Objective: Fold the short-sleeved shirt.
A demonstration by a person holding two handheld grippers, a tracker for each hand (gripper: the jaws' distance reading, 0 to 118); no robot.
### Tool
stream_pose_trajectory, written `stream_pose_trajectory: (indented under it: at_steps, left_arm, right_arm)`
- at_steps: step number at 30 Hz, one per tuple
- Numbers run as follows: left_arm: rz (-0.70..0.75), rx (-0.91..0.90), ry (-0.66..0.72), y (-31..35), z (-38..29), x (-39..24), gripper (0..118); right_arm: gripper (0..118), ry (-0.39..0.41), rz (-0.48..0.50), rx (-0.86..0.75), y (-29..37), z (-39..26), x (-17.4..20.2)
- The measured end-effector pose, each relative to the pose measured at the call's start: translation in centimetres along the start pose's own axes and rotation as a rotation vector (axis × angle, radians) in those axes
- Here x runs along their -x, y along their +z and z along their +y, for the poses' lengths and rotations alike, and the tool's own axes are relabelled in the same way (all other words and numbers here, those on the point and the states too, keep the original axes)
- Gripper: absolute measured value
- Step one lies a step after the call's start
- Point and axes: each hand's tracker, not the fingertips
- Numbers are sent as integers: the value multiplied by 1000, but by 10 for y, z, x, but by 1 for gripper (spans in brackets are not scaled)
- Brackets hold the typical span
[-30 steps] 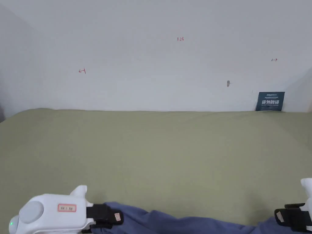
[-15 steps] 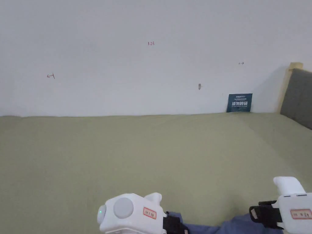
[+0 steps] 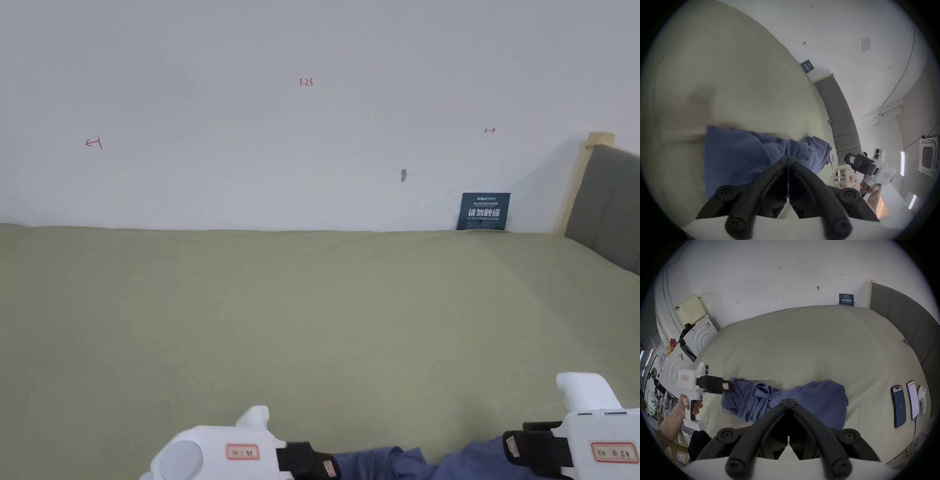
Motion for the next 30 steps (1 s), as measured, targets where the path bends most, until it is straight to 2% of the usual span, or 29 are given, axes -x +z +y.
stream_pose_trajectory:
  at_steps: [4, 5, 7, 8, 9, 12, 15, 18, 21, 24, 30]
  left_arm:
    - [69, 104, -42, -56, -18, -5, 2]
    - [43, 95, -31, -70, -23, -3, 1]
    - [98, 48, -11, -85, -36, 17, 1]
    - [-19, -24, 45, -79, -40, 24, 1]
    - [-37, -43, 67, -76, -40, 25, 1]
    - [24, 7, -6, -71, -36, 16, 1]
    - [33, 48, 77, -54, -23, 6, 0]
    - [-56, 13, 6, -6, -12, 4, 0]
    - [-4, -23, -21, 53, 2, 29, 0]
    - [31, -32, 33, 91, 11, 66, 0]
    - [-5, -23, 44, 78, 1, 69, 2]
  right_arm:
    - [0, -2, 12, -6, 0, 1, 5]
    - [0, -1, 13, -6, -1, 0, 6]
    - [0, 0, 15, -4, -1, -2, 8]
    - [0, 1, 19, -2, -2, -3, 8]
    - [0, 4, 20, 2, -2, -4, 8]
    - [0, 14, 11, 17, -4, -7, 9]
    - [0, 5, 5, 29, -7, -9, 8]
    - [0, 4, 17, 27, -7, -8, 9]
    - [0, 15, 16, 28, -6, -6, 9]
    - [0, 18, 17, 24, -5, -5, 9]
    - [0, 3, 17, 23, -8, -6, 9]
